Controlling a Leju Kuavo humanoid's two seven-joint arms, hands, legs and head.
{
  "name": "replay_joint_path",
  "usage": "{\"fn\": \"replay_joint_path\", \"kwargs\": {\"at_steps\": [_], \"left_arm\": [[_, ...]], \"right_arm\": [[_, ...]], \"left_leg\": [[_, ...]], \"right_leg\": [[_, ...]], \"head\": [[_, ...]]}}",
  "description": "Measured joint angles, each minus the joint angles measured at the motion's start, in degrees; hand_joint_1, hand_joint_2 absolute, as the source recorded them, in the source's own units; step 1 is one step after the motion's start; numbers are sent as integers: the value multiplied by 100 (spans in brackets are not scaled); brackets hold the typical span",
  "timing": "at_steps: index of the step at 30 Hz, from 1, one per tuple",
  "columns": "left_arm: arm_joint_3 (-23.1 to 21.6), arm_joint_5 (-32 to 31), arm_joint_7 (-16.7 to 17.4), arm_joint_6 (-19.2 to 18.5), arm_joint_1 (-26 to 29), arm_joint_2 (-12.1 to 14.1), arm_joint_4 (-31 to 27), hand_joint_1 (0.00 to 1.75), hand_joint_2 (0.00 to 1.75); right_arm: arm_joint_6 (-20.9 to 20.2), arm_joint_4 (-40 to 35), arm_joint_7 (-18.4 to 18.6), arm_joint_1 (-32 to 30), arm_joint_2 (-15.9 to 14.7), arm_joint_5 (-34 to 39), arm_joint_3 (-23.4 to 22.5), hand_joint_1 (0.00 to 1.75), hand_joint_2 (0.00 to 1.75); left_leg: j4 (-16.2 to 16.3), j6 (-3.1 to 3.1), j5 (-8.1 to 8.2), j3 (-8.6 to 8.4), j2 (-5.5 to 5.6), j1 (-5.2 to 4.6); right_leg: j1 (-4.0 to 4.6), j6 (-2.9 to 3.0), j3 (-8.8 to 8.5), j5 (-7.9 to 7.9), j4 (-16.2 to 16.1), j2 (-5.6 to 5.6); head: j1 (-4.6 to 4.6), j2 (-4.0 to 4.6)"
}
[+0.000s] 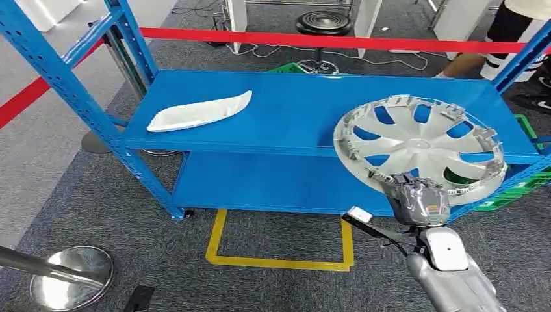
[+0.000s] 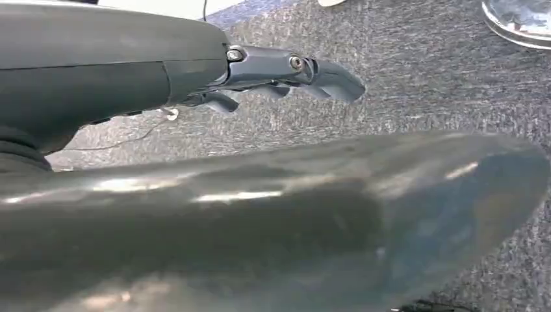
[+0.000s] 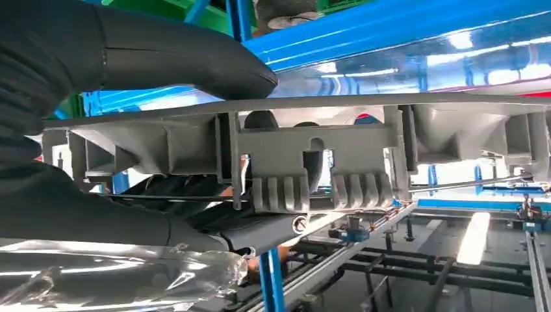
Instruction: Take the parts from the cabinet and place them on the table.
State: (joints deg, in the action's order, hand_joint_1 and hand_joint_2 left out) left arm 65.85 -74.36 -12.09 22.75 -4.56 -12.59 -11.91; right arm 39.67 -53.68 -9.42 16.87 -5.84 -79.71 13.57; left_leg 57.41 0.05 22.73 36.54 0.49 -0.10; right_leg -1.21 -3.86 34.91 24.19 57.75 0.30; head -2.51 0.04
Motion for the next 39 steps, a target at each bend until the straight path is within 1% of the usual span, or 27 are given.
{"fn": "replay_joint_path", "kwargs": {"at_steps": [4,8,9,10,17,29,35,36,37,38,39], "left_arm": [[-17,-105,63,-20,2,13,-2,0,0],[-28,-138,61,-11,3,28,-2,0,0],[-33,-146,61,0,5,28,-2,0,0],[-39,-157,59,15,5,31,-2,0,0],[-74,-118,30,64,11,37,-2,0,0],[-74,-111,55,83,12,39,-2,0,0],[-74,-146,63,83,17,39,0,0,0],[-74,-149,63,83,17,39,0,0,0],[-74,-157,68,83,16,48,-2,0,0],[-77,-164,83,83,17,46,0,0,0],[-79,-177,107,85,18,44,-2,0,0]], "right_arm": [[0,2,0,-6,2,-2,11,175,175],[0,0,13,-41,2,0,22,175,175],[0,0,22,-61,2,2,22,175,175],[0,-2,28,-83,2,5,22,175,175],[0,-2,37,-132,2,13,26,175,175],[0,-4,59,-214,2,13,26,175,175],[0,-4,59,-236,2,11,26,175,175],[0,-4,59,-237,2,11,26,175,175],[0,-7,59,-240,4,11,26,175,175],[0,-18,59,-247,4,9,26,175,175],[0,-35,59,-250,4,9,26,175,175]], "left_leg": [[4,15,2,9,1,-22],[0,74,-6,10,2,-59],[-30,33,-28,10,1,-43],[-30,40,-26,11,2,-40],[-28,56,-36,28,3,-47],[-30,27,-59,35,1,-25],[-30,27,-60,40,1,-21],[-16,35,-50,54,3,-34],[-3,91,-41,55,11,-49],[-8,110,-59,54,6,-55],[-76,136,-96,36,3,-39]], "right_leg": [[-22,-17,5,-9,-1,-2],[-58,-60,4,-19,-22,-4],[-43,37,11,11,0,-2],[-44,61,15,-8,-4,-7],[-48,-7,23,-38,-27,-9],[-29,-7,49,-39,-3,-7],[-25,-6,53,-40,-2,-7],[-31,-15,39,-51,-20,-6],[-56,-61,37,-73,-46,-9],[-56,-82,31,-90,-62,-9],[-43,-100,28,-99,-72,-6]], "head": [[0,0],[-2,0],[4,0],[7,0],[2,0],[2,0],[0,0],[2,0],[-7,0],[-7,0],[2,0]]}}
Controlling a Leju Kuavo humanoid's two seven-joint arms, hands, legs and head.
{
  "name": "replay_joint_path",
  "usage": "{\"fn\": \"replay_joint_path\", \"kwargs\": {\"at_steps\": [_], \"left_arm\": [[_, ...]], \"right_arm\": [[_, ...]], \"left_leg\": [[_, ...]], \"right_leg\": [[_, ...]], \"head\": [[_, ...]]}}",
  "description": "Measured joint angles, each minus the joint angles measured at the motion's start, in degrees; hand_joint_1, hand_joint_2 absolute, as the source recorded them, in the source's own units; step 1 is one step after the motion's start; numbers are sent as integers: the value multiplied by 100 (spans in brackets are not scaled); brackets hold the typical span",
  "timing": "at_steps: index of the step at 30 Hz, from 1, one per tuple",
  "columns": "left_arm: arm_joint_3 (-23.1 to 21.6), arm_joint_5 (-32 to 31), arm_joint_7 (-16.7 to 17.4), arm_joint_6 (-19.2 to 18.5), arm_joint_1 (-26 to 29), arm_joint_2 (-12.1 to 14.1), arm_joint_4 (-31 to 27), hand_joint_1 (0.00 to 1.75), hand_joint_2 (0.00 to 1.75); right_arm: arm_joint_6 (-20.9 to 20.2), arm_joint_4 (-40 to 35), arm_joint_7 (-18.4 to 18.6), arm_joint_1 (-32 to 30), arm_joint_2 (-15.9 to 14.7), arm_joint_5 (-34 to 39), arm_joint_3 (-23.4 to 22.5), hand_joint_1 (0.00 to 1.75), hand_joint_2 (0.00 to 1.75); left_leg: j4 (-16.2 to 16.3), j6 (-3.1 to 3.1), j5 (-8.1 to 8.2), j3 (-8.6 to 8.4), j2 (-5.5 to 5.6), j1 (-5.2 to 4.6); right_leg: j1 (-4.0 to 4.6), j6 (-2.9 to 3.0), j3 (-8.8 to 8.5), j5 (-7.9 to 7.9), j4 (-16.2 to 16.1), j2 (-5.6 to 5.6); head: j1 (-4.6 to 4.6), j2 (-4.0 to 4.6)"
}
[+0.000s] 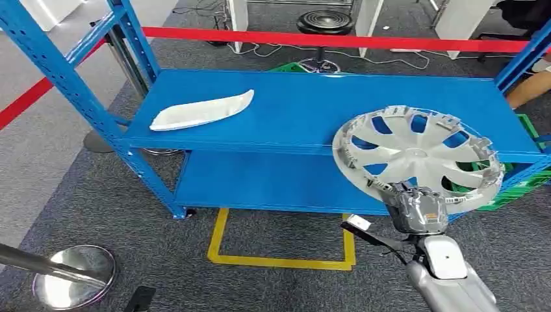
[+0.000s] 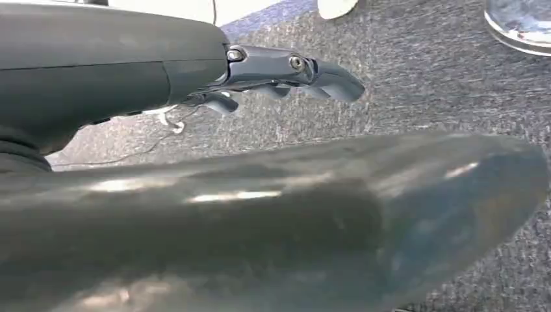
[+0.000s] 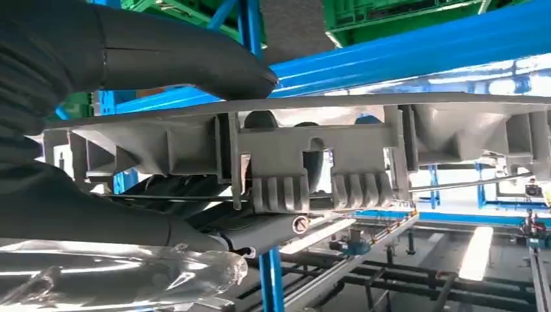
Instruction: Take the parts from the cabinet and place them on the table.
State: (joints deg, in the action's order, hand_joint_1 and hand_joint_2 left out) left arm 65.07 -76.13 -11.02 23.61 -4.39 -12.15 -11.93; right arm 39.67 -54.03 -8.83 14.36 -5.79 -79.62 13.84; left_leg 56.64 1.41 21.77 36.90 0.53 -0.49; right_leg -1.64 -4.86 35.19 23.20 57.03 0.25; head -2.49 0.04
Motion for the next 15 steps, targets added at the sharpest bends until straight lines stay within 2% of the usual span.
{"fn": "replay_joint_path", "kwargs": {"at_steps": [1,2,5,6,7,8,10,11,12,13,14,15], "left_arm": [[-7,-11,13,0,2,-11,0,0,0],[-9,-11,13,13,3,-7,0,0,0],[-9,26,-9,13,-2,-17,0,0,0],[-9,35,-15,15,-1,-17,0,0,0],[-9,35,-15,15,7,-17,2,0,0],[-7,35,-20,17,14,-17,2,0,0],[-7,59,-46,15,11,-26,0,0,0],[-7,92,-72,15,7,-11,0,0,0],[-7,113,-103,18,5,-13,0,0,0],[-7,123,-114,17,10,-11,0,0,0],[-7,140,-116,15,15,-7,0,0,0],[-2,164,-116,13,21,-4,0,0,0]], "right_arm": [[0,-9,4,-9,0,0,-2,175,175],[2,-13,9,-12,-2,2,-9,175,175],[0,-13,20,-44,0,4,-7,175,175],[0,-13,17,-79,-2,4,-7,175,175],[0,-13,20,-101,-2,4,-7,175,175],[0,-13,17,-104,-2,7,-7,175,175],[0,-15,17,-100,-2,7,-7,175,175],[0,-15,17,-82,0,7,-7,175,175],[2,-35,17,-89,0,7,-4,175,175],[2,-39,17,-103,0,7,-4,175,175],[2,-46,9,-116,0,9,-4,175,175],[0,-46,7,-123,-2,15,-9,175,175]], "left_leg": [[-80,13,-53,-45,-14,49],[-117,36,-62,-61,-18,48],[-116,41,-62,-46,-31,45],[-115,30,-69,-43,-30,45],[-114,15,-78,-41,-27,52],[-105,-9,-84,-35,-22,64],[-49,-87,-80,-12,-13,101],[-8,-145,-70,20,-5,78],[45,-183,-70,46,-2,51],[35,-185,-87,55,0,51],[21,-92,-115,56,0,49],[6,7,-145,65,1,48]], "right_leg": [[-15,10,65,64,61,3],[5,20,133,265,260,2],[6,12,657,972,1625,4],[6,3,717,1032,1842,5],[-2,0,639,963,1762,1],[-13,-6,432,793,1419,-3],[-44,-40,-202,397,367,-19],[-14,-44,-292,536,181,10],[-23,69,-310,465,172,50],[-35,90,-302,449,174,48],[-27,86,-292,431,176,49],[-18,110,-279,416,176,52]], "head": [[-2,0],[11,0],[15,0],[24,0],[24,0],[22,0],[24,0],[35,0],[2,0],[0,0],[4,0],[4,0]]}}
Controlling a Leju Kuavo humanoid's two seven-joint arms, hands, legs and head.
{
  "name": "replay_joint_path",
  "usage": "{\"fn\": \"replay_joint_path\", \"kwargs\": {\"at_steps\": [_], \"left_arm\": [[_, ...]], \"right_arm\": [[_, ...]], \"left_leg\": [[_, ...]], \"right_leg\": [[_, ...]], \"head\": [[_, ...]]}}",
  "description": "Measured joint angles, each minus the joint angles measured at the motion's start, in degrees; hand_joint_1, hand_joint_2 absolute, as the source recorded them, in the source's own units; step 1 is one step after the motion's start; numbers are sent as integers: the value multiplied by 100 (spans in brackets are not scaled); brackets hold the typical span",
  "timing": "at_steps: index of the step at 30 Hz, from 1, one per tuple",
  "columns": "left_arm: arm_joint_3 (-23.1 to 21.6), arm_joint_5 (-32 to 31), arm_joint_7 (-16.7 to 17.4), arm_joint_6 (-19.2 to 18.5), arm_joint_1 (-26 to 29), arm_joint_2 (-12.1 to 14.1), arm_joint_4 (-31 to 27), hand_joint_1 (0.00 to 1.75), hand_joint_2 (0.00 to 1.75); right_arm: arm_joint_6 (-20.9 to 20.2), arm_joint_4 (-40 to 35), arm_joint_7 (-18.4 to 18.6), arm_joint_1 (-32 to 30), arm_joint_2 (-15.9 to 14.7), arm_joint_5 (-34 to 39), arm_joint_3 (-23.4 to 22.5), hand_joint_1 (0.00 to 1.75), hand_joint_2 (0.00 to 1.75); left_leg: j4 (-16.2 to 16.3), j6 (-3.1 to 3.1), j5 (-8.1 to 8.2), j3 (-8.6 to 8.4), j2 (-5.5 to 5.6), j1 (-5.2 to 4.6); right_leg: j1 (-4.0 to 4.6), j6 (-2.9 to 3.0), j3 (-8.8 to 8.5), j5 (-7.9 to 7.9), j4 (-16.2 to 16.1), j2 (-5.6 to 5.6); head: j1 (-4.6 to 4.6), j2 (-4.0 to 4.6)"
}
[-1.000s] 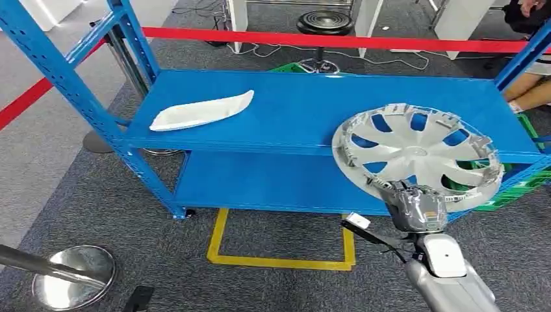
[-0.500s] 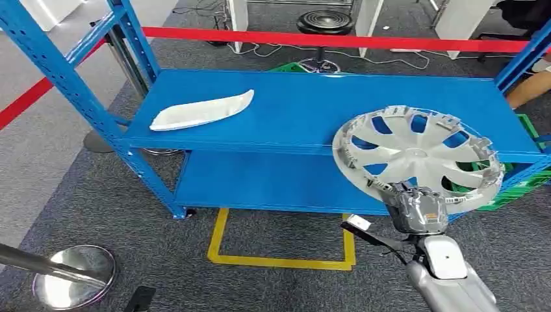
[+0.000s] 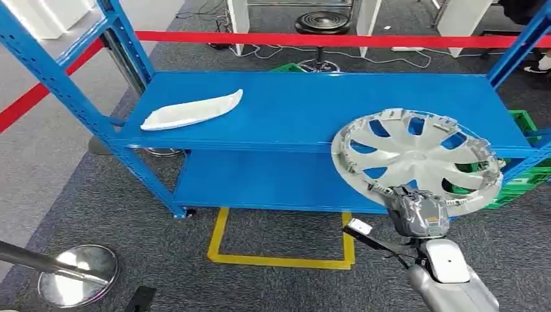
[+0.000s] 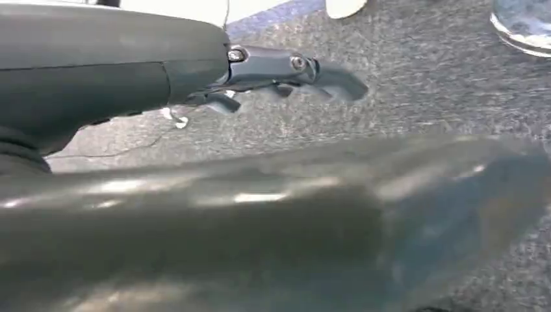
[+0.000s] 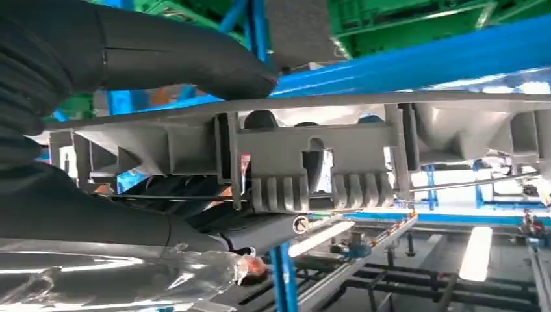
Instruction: Take the parts from the cabinet and place them on the table.
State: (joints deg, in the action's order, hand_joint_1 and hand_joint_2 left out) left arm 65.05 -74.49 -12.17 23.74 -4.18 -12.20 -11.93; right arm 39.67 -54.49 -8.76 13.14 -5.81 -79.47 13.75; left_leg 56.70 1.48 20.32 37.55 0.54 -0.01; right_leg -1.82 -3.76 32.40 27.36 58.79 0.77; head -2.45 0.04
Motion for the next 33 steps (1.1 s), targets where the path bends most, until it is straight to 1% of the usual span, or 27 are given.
{"fn": "replay_joint_path", "kwargs": {"at_steps": [1,3,4,5,6,7,9,10,11,13,14,15,16,17,18,19,20,21,23,24,25,26,27,29,30,31,33], "left_arm": [[7,46,0,0,-1,24,0,0,0],[20,96,2,-11,-6,31,0,0,0],[24,129,-2,-11,-10,31,0,0,0],[28,155,-13,-13,-13,9,0,0,0],[33,158,-15,-20,-29,0,0,0,0],[39,166,-24,-20,-47,9,0,0,0],[61,179,-35,-20,-81,-17,0,0,0],[66,179,-41,-20,-88,-35,0,0,0],[68,179,-44,-20,-86,-48,0,0,0],[74,188,-46,-20,-84,-70,0,0,0],[79,188,-50,-20,-87,-55,0,0,0],[83,188,-50,-17,-85,24,-11,0,0],[87,188,-50,-17,-77,-29,-4,0,0],[94,188,-52,-17,-65,-29,-7,0,0],[101,188,-52,-15,-51,-17,-4,0,0],[109,188,-52,-13,-31,0,-4,0,0],[116,188,-52,-13,-4,-19,-2,0,0],[116,182,-52,-15,-3,-15,-2,0,0],[120,175,-52,-9,-10,-13,-2,0,0],[120,164,-52,-9,-22,-13,-2,0,0],[120,160,-52,-9,-31,-13,-2,0,0],[120,155,-52,-7,-37,-17,-2,0,0],[120,151,-52,-7,-39,-24,-2,0,0],[120,151,-52,-2,-50,-28,-2,0,0],[120,151,-52,4,-68,-11,-6,0,0],[120,149,-55,7,-85,-22,-9,0,0],[118,142,-57,46,-101,-33,-7,0,0]], "right_arm": [[0,0,4,-4,2,22,-5,175,175],[0,-2,2,1,9,31,-5,175,175],[2,-19,2,-7,9,55,-5,175,175],[2,-22,2,-18,4,61,-7,175,175],[2,-20,0,-9,4,66,-9,175,175],[2,-17,-9,-1,4,66,-9,175,175],[2,-17,-17,-7,-9,70,-13,175,175],[2,-15,-22,-16,-15,70,-15,175,175],[0,-15,-22,-25,-20,72,-15,175,175],[0,-15,-22,-17,-24,74,-15,175,175],[0,-13,-22,-3,-24,74,-18,175,175],[0,-4,-24,-12,0,72,-4,175,175],[0,-7,-26,4,-7,70,-5,175,175],[2,-2,-26,20,-9,70,-11,175,175],[0,-2,-22,-1,-7,79,-13,175,175],[2,0,-28,-10,-4,77,-13,175,175],[0,-4,-31,8,-7,79,-13,175,175],[2,-6,-20,-14,-7,96,-15,175,175],[2,-13,-20,-5,-9,131,-31,175,175],[2,-13,-22,-5,-9,133,-33,175,175],[2,-13,-22,-10,-9,133,-33,175,175],[2,-11,-22,-12,-9,131,-33,175,175],[2,-11,-22,-12,-9,131,-31,175,175],[2,-11,-20,-9,-9,131,-31,175,175],[2,-13,-20,-10,-7,133,-31,175,175],[2,-13,-15,-6,-9,138,-33,175,175],[2,-13,-7,-3,-11,129,-42,175,175]], "left_leg": [[0,23,9,22,-2,2],[-18,16,-21,-23,0,-44],[-263,125,-223,-177,-2,-73],[-817,241,-336,-450,-5,11],[-890,260,-425,-498,-23,31],[-952,276,-450,-502,-37,65],[-924,148,-435,-446,-51,122],[-883,64,-437,-398,-51,175],[-825,-22,-435,-342,-50,238],[-580,-260,-387,-157,-49,423],[-376,-404,-330,-26,-47,503],[-293,-477,-313,69,-10,457],[-136,-540,-286,135,31,441],[-50,-577,-298,194,49,440],[-49,-609,-322,218,50,431],[-48,-642,-340,222,52,426],[13,-634,-226,246,42,417],[276,-574,119,320,-12,417],[1224,-499,860,556,-54,341],[1695,-435,1132,651,-53,283],[1978,-362,1275,663,-52,225],[2012,-261,1268,562,-49,150],[1852,-143,1173,370,-47,82],[1087,153,942,-273,-36,-89],[614,300,1010,-673,-23,-197],[184,365,1138,-975,-30,-282],[84,185,1075,-916,-53,-262]], "right_leg": [[-64,-9,9,-13,-23,2],[-119,-99,-2,-111,-114,5],[-119,-131,-91,-205,-305,30],[-83,-71,-47,-133,-263,1],[-36,-64,19,38,-155,-13],[-29,-89,142,250,156,-10],[-76,-188,440,608,895,-19],[-98,-242,512,638,1095,-20],[-127,-308,432,527,1010,-30],[-247,-507,-67,90,173,-64],[-261,-678,-194,166,-106,-65],[-205,-714,-55,119,228,-8],[-245,-526,86,104,388,17],[-272,-326,152,225,430,17],[-297,-228,229,193,507,13],[-314,-218,326,184,591,5],[-282,-152,428,129,599,16],[-267,-101,489,75,602,22],[-203,-91,568,-88,509,18],[-156,-69,608,-159,473,7],[-106,-47,657,-216,445,-10],[-45,-7,718,-278,424,-16],[8,34,771,-338,404,-17],[114,90,860,-474,330,-10],[98,99,868,-552,300,-14],[163,97,890,-583,259,-7],[162,93,909,-747,179,-36]], "head": [[2,0],[-17,0],[-37,0],[-59,0],[-37,0],[-41,0],[-46,0],[-35,0],[-39,0],[-39,0],[-35,0],[3,-2],[53,-2],[24,-2],[-61,-2],[-70,-2],[-93,-2],[-181,-2],[-218,-2],[-227,-2],[-223,-2],[-227,-2],[-225,-2],[-223,-2],[-212,-2],[-223,-2],[-236,-2]]}}
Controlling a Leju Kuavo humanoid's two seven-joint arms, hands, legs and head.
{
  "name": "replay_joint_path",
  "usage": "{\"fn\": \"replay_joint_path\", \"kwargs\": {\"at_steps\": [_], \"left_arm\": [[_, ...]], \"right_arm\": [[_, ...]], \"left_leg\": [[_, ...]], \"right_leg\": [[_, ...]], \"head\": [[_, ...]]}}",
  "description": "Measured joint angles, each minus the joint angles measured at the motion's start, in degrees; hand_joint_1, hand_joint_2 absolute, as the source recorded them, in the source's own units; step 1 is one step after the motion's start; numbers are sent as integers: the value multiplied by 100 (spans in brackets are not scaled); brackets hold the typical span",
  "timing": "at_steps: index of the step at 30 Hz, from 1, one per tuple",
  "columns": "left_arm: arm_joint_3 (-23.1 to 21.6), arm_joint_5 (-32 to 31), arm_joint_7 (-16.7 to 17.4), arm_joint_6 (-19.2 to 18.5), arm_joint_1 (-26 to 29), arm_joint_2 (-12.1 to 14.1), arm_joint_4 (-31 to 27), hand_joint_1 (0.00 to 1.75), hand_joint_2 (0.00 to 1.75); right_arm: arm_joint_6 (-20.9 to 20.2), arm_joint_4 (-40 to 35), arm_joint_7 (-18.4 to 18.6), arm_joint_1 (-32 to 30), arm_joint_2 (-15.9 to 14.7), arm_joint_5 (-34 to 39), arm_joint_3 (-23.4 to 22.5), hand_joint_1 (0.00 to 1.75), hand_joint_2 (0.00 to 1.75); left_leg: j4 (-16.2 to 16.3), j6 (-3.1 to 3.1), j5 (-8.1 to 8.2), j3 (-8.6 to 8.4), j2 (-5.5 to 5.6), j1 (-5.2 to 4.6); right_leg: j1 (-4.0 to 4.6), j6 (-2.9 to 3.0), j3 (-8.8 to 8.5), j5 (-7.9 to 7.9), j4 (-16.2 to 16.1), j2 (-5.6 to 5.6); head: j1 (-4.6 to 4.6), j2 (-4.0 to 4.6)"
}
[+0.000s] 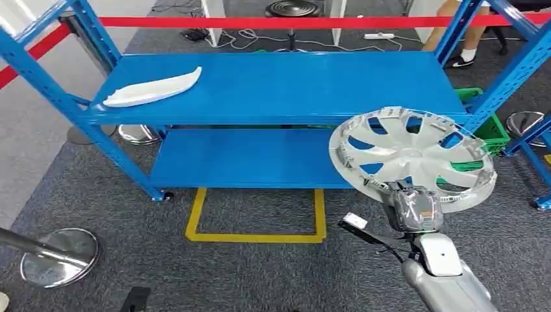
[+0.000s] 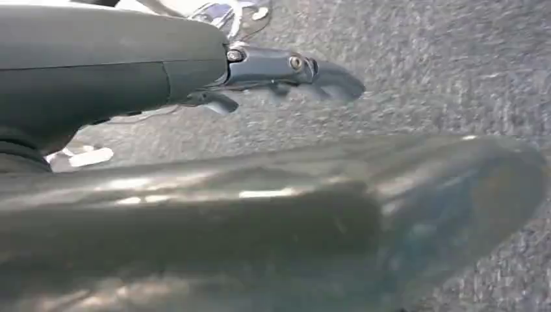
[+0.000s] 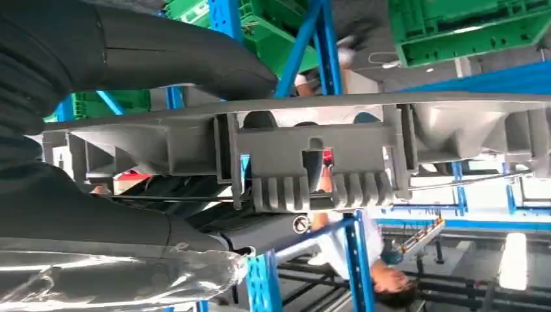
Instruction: Take the parts from the cabinet and place them on the table.
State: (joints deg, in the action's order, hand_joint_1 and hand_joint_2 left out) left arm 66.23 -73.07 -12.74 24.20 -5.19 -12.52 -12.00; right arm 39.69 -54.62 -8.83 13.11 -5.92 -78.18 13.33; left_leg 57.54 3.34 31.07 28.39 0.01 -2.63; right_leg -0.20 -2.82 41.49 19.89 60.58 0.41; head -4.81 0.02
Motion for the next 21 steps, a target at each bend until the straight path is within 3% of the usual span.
{"fn": "replay_joint_path", "kwargs": {"at_steps": [2,3,4,6,7,8,9,11,12,13,16,17,18,19,21], "left_arm": [[2,-13,0,37,22,2,0,0,0],[7,-15,7,50,31,0,0,0,0],[9,-30,4,50,31,2,0,0,0],[9,-50,-9,48,37,-7,0,0,0],[9,-55,-11,48,42,-7,0,0,0],[9,-57,-11,48,50,-7,0,0,0],[9,-59,-11,50,55,-4,0,0,0],[9,-65,-11,50,56,-11,0,0,0],[9,-66,-11,48,56,-15,0,0,0],[9,-66,-11,50,55,-15,0,0,0],[9,-52,-11,48,59,-28,0,0,0],[9,-50,-9,50,61,11,-4,0,0],[9,-50,-11,52,64,-7,-2,0,0],[9,-50,-9,46,63,-13,-2,0,0],[9,-46,-9,44,63,-13,-2,0,0]], "right_arm": [[0,0,2,-3,-4,-5,-2,175,175],[0,0,2,-11,-4,-2,-2,175,175],[0,0,0,-11,-4,-2,-2,175,175],[0,0,-13,-9,-4,-2,-2,175,175],[0,2,-18,-11,-4,-2,-2,175,175],[0,2,-26,-17,-7,-2,0,175,175],[-2,2,-33,-23,-4,-2,0,175,175],[-2,2,-35,-20,-7,0,0,175,175],[0,0,-37,-4,-7,26,-2,175,175],[0,-2,-46,2,-7,44,0,175,175],[0,-4,-48,-19,-9,52,0,175,175],[0,-4,-37,-31,-11,50,-2,175,175],[0,-4,-17,-35,-11,50,-4,175,175],[0,-20,2,-45,-11,44,-7,175,175],[0,-52,31,-96,-11,-9,-7,175,175]], "left_leg": [[-67,-81,-133,33,-7,45],[-69,-61,-182,71,-9,51],[-67,-16,-232,122,-6,51],[-63,6,-328,234,-1,37],[-61,12,-368,285,-1,27],[-61,18,-405,327,-2,17],[-59,25,-439,364,-1,0],[-55,25,-479,401,1,-37],[-46,19,-488,408,0,-38],[-20,-3,-501,444,-1,-78],[-27,-69,-561,478,-8,-42],[-11,-94,-545,485,0,-90],[40,-180,-460,516,27,-77],[273,-260,-267,620,27,-30],[1171,-384,197,1021,24,96]], "right_leg": [[5,-56,47,-74,-33,-10],[0,-77,132,80,73,-11],[2,-91,238,352,399,-13],[11,-119,537,868,1358,-11],[16,-118,603,1012,1669,-11],[20,-113,546,1034,1714,-11],[26,-94,332,960,1512,-12],[46,-17,-446,650,443,-14],[75,62,-700,719,-1,-34],[74,89,-806,719,-100,-57],[104,155,-770,648,-119,-45],[35,181,-789,601,-190,-61],[2,196,-789,568,-223,-56],[-32,218,-777,544,-243,-58],[-78,187,-730,511,-251,-58]], "head": [[2,0],[6,0],[22,0],[37,0],[43,0],[46,0],[41,0],[39,0],[41,0],[28,0],[41,0],[50,0],[42,0],[4,0],[6,0]]}}
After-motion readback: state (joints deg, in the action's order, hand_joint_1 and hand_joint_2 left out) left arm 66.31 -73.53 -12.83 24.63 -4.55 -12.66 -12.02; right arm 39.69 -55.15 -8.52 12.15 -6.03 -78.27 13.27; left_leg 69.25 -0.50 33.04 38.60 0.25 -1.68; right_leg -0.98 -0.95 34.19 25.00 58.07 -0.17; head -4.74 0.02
